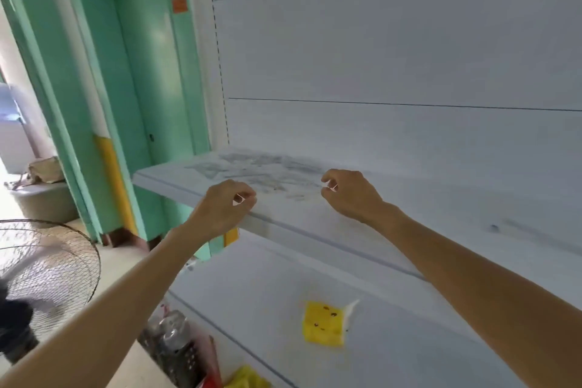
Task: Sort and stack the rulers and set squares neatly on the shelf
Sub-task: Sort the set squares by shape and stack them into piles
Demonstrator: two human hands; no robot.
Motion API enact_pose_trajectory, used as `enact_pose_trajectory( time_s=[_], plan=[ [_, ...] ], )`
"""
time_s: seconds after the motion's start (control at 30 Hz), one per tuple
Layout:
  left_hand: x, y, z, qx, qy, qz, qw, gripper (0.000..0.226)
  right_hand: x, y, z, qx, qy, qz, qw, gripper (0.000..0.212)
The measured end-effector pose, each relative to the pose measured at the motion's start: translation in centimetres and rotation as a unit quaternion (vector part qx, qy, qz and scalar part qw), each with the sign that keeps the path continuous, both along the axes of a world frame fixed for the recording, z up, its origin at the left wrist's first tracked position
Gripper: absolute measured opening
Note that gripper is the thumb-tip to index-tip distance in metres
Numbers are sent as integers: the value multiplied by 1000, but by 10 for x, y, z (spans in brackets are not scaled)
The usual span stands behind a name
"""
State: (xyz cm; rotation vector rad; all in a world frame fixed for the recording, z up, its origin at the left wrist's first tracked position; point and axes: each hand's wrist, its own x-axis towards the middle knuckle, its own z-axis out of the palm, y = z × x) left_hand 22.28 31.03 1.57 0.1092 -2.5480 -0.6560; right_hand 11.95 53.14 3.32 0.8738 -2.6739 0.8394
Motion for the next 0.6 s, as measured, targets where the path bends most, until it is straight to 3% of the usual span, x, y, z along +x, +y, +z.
enact_pose_trajectory(
  time_s=[0.23,0.6],
  plan=[
    [26,-96,-4,-5,0,26,1000,16,7,-105,-14,-1,2,30,1000,32],
    [-38,-149,-21,2,-9,25,1000,19,-54,-167,-12,99,6,71,993,36]
  ],
)
